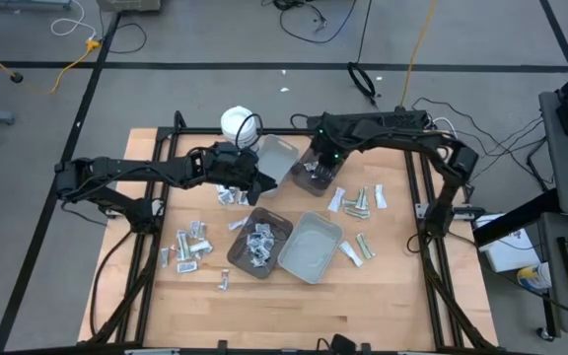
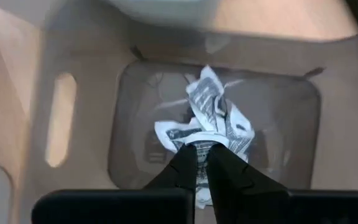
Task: Pick & Place First Aid Supplies
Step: Put the black towelette pack into the top black bin
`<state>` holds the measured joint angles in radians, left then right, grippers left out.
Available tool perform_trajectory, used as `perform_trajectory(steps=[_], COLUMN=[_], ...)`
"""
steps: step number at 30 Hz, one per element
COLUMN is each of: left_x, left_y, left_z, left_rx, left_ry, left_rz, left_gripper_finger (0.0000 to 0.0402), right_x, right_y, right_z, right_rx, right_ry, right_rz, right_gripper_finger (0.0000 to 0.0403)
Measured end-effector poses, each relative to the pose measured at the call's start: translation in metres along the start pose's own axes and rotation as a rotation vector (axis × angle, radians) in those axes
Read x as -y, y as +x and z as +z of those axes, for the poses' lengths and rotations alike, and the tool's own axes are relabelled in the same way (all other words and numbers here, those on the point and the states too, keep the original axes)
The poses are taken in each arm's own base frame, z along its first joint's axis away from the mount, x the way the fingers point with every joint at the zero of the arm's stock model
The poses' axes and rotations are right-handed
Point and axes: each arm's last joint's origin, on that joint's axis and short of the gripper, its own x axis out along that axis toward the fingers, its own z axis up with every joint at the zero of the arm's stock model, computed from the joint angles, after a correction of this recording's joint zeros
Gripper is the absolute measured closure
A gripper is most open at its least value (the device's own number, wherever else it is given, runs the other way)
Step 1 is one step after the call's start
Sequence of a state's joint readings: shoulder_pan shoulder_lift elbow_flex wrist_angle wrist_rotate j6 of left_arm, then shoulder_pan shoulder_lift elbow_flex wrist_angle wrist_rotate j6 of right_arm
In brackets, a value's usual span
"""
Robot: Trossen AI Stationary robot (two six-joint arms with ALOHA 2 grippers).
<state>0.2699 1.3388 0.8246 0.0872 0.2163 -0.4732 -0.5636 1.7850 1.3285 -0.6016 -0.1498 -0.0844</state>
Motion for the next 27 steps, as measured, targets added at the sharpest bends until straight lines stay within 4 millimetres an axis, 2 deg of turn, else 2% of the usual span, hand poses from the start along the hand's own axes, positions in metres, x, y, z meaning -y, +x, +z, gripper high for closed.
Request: perform_trajectory(steps=[3,7,10,16,19,23,27], left_x=[0.0,0.0,0.0,-0.001,0.0,-0.004,-0.016], left_y=[0.0,0.0,0.0,0.0,0.0,-0.001,-0.004], left_z=[0.0,0.0,0.0,-0.001,-0.001,-0.005,-0.013], left_rx=[0.002,0.001,0.0,-0.003,-0.011,-0.059,-0.155], left_ry=[0.0,0.0,-0.001,-0.011,-0.019,-0.053,-0.136], left_rz=[0.006,0.007,0.007,0.01,0.002,0.017,0.099], left_gripper_finger=[0.0293,0.0293,0.0293,0.0293,0.0293,0.0293,0.0293], right_x=[0.002,0.002,0.002,0.002,0.0,0.0,0.0], right_y=[0.011,0.012,0.005,-0.012,-0.019,-0.022,-0.022], right_z=[0.001,0.001,0.001,0.005,0.009,0.013,0.012], right_rx=[-0.004,-0.009,-0.001,0.067,0.12,0.164,0.158], right_ry=[-0.011,-0.014,-0.011,-0.011,-0.021,-0.027,-0.026], right_rz=[-0.02,-0.024,-0.019,-0.028,-0.031,-0.032,-0.032], right_gripper_finger=[0.0374,0.0326,0.0273,0.0143,0.0095,0.0059,0.0049])
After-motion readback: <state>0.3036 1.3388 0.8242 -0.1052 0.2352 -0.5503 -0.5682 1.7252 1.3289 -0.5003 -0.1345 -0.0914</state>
